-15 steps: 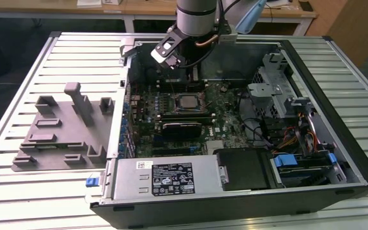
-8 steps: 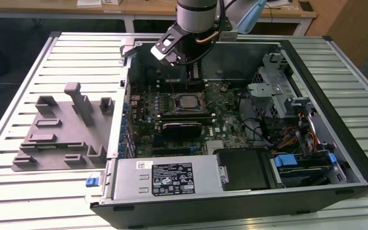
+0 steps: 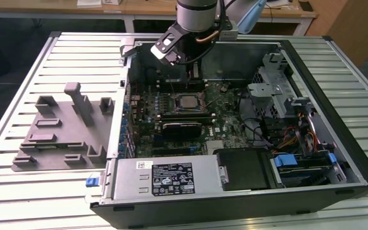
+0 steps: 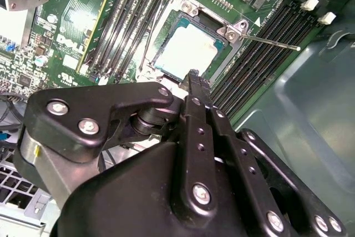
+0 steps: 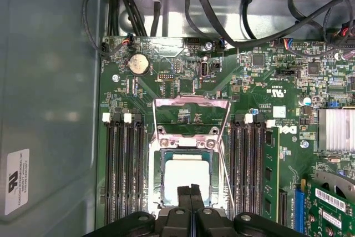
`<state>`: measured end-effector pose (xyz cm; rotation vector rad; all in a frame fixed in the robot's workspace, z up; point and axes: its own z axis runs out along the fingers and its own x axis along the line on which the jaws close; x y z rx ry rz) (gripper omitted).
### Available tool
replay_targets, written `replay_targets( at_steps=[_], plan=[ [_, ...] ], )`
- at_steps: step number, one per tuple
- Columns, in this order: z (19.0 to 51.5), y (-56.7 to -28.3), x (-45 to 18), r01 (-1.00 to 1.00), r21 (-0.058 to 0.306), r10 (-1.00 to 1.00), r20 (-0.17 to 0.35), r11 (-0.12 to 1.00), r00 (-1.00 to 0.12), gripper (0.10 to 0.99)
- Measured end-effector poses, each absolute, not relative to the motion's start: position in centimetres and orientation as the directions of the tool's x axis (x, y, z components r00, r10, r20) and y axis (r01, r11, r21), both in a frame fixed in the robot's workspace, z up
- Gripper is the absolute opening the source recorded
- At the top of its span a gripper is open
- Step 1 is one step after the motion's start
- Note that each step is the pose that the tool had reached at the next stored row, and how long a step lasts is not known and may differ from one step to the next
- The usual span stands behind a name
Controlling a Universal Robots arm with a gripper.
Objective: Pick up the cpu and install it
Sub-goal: 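Close the cpu cover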
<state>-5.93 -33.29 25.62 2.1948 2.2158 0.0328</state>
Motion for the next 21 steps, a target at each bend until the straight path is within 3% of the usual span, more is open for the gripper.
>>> replay_targets(
  at_steps=[21],
  plan=[
    [26.9, -33.3, -5.6, 0.999, 0.031, 1.000, -0.001, 0.010, -0.010, 0.106]
  ],
)
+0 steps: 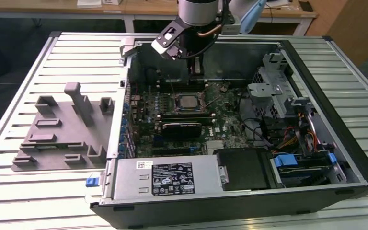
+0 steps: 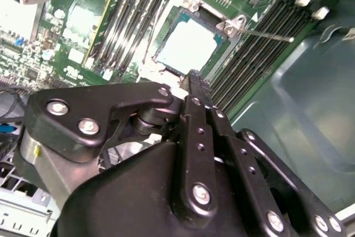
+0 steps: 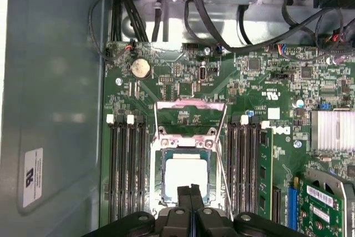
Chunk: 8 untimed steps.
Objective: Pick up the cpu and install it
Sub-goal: 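Close the cpu cover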
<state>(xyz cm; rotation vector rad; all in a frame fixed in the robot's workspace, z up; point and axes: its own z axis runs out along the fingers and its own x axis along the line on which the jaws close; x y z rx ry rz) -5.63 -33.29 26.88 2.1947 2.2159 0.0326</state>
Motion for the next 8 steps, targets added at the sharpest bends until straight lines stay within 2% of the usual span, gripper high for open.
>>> replay_targets(
  at_steps=[8],
  plan=[
    [26.9, -33.3, -3.5, 0.999, 0.031, 1.000, -0.001, 0.010, -0.009, 0.106]
  ],
)
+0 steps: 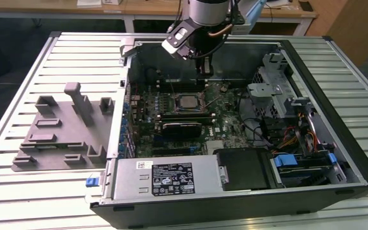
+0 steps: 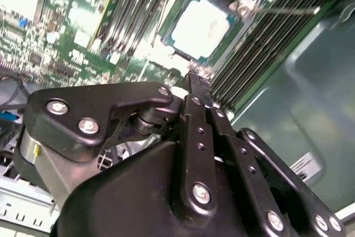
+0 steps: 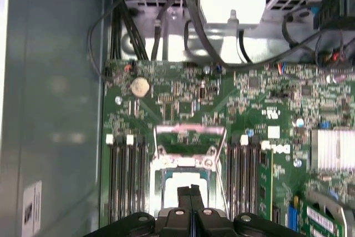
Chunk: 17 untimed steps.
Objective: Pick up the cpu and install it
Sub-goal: 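Close the cpu cover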
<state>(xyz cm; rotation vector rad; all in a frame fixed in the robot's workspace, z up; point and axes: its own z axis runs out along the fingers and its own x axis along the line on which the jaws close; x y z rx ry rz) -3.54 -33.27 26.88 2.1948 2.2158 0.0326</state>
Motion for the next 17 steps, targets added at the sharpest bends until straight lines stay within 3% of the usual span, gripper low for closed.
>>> replay_targets(
  at_steps=[17],
  plan=[
    [26.9, -33.2, 2.1, 0.999, 0.031, 1.000, -0.001, 0.010, -0.009, 0.106]
  ],
)
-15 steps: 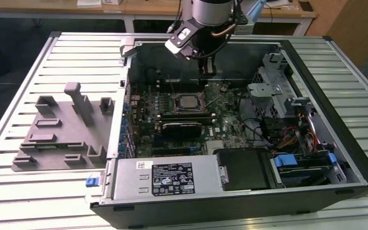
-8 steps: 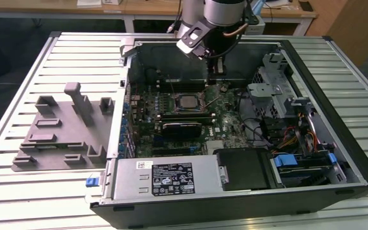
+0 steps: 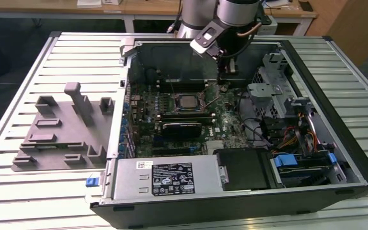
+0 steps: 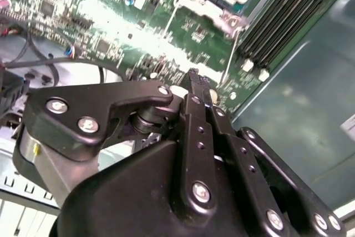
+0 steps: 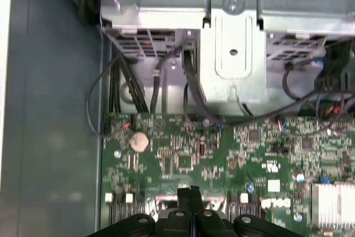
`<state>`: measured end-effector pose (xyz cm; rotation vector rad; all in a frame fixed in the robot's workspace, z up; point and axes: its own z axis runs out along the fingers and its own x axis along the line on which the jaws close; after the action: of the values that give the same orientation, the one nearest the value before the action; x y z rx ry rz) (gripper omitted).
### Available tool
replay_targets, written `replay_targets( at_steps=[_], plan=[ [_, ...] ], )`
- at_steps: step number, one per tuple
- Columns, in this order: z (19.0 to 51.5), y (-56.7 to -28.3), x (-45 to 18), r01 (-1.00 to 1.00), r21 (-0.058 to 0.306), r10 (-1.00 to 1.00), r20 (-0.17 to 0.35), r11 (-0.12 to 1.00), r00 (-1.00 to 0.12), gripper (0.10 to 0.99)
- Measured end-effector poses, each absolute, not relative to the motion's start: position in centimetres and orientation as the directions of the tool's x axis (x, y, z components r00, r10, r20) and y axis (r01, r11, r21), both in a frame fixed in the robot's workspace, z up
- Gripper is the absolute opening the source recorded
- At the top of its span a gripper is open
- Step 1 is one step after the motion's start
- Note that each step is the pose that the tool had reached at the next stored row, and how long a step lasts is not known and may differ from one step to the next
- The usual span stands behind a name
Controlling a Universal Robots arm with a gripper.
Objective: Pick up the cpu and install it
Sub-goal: 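Close the cpu cover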
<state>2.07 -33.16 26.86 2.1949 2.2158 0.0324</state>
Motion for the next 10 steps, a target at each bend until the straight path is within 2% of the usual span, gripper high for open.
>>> replay_targets(
  at_steps=[10],
  plan=[
    [25.9, -33.1, 3.6, 1.000, 0.026, 1.000, -0.001, 0.010, -0.010, 0.106]
  ],
)
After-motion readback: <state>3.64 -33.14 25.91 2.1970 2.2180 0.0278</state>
